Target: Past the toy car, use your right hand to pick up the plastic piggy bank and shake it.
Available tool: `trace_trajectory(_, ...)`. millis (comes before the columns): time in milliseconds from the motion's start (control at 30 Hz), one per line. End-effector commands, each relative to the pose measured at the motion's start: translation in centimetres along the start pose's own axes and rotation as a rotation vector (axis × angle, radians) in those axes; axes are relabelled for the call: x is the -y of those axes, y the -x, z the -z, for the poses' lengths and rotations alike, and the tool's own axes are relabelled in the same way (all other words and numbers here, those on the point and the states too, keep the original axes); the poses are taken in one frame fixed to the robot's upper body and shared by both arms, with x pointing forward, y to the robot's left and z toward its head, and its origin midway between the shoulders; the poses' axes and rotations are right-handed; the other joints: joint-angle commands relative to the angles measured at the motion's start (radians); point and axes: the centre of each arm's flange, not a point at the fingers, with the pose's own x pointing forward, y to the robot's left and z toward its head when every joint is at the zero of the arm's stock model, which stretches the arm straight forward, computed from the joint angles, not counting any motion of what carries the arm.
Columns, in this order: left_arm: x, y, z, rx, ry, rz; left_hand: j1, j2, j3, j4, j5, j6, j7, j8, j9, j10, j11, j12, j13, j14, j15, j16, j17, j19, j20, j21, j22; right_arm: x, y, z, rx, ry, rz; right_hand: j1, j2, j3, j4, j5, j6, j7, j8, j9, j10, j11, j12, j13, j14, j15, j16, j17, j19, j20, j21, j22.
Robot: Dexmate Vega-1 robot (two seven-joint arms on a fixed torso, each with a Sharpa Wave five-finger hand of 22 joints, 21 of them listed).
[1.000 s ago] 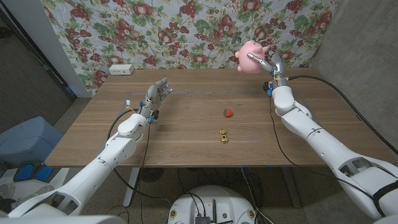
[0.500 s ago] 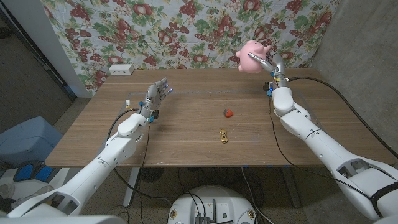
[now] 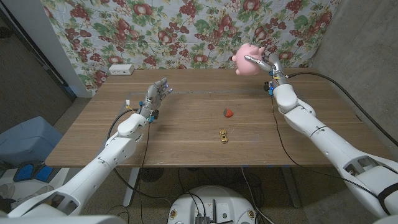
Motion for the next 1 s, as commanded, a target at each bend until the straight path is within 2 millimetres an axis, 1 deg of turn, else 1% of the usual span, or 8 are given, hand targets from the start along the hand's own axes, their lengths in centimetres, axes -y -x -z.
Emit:
trace_trajectory(33, 0.0, -0.1, 0.1, -0.002, 0.001, -0.001, -0.003, 0.037, 0.003, -0.007, 0.001, 0.004, 0.003, 0.003, 0.004, 0.004, 0.000, 0.002, 0.004, 0.000, -0.008, 0.000, 0.002, 0.009, 0.000, -0.004, 0.003, 0.2, -1.3, -1.3, -0.033, 0.087, -0.222, 0.154, 0.219, 0.272, 0.003, 0.449, 0.487, -0.101, 0.007, 0.195, 0.365, -0.341, 0.142, 0.260, 0.373, -0.442, 0.197, 0.441, -0.099, -0.094, 0.012, 0.001)
trace_trajectory(67, 0.0, -0.1, 0.1, -0.002, 0.001, -0.001, -0.003, 0.037, 0.003, -0.008, 0.001, 0.004, 0.003, 0.003, 0.004, 0.005, 0.000, 0.002, 0.004, 0.000, -0.008, 0.000, 0.001, 0.009, 0.000, -0.005, 0.003, 0.1, -1.4, -1.3, -0.037, 0.092, -0.239, 0.154, 0.219, 0.272, 0.002, 0.449, 0.487, -0.097, 0.008, 0.196, 0.364, -0.340, 0.143, 0.262, 0.373, -0.442, 0.197, 0.441, -0.099, -0.093, 0.012, 0.001)
trace_trajectory(300, 0.0, -0.1, 0.1, -0.002, 0.001, -0.001, -0.002, 0.038, 0.003, -0.008, 0.001, 0.004, 0.003, 0.004, 0.004, 0.004, 0.000, 0.002, 0.004, 0.000, -0.008, 0.000, 0.001, 0.009, 0.000, -0.005, 0.003, -0.3, -2.1, -1.6, -0.069, 0.125, -0.334, 0.154, 0.219, 0.273, 0.002, 0.449, 0.490, -0.093, 0.007, 0.195, 0.369, -0.335, 0.141, 0.257, 0.373, -0.441, 0.199, 0.442, -0.100, -0.089, 0.017, 0.000)
trace_trajectory(567, 0.1, -0.2, 0.0, -0.003, 0.000, 0.000, -0.003, 0.038, 0.003, -0.007, 0.001, 0.004, 0.003, 0.003, 0.004, 0.004, 0.000, 0.002, 0.004, 0.000, -0.008, 0.000, 0.002, 0.009, -0.001, -0.005, 0.003, -0.9, -3.0, -1.9, -0.131, 0.172, -0.466, 0.157, 0.219, 0.273, 0.001, 0.448, 0.489, -0.092, 0.008, 0.200, 0.367, -0.333, 0.144, 0.264, 0.375, -0.441, 0.202, 0.443, -0.102, -0.086, 0.022, 0.000)
trace_trajectory(767, 0.0, -0.2, 0.0, -0.002, 0.001, -0.002, -0.002, 0.038, 0.003, -0.008, 0.001, 0.005, 0.003, 0.004, 0.004, 0.005, 0.000, 0.003, 0.004, 0.000, -0.008, 0.000, 0.001, 0.009, -0.001, -0.005, 0.003, -1.2, -3.3, -2.0, -0.155, 0.187, -0.511, 0.158, 0.220, 0.274, 0.001, 0.448, 0.490, -0.091, 0.007, 0.199, 0.366, -0.333, 0.144, 0.264, 0.373, -0.441, 0.202, 0.443, -0.105, -0.084, 0.025, -0.001)
trace_trajectory(1000, 0.0, -0.2, 0.1, -0.002, 0.001, -0.003, -0.002, 0.038, 0.002, -0.008, 0.001, 0.005, 0.004, 0.004, 0.004, 0.004, 0.000, 0.002, 0.004, 0.000, -0.009, 0.000, 0.001, 0.009, -0.001, -0.005, 0.003, -1.2, -3.5, -2.1, -0.158, 0.191, -0.511, 0.158, 0.218, 0.275, 0.001, 0.449, 0.489, -0.090, 0.006, 0.203, 0.366, -0.334, 0.141, 0.259, 0.372, -0.440, 0.203, 0.443, -0.107, -0.084, 0.029, -0.001)
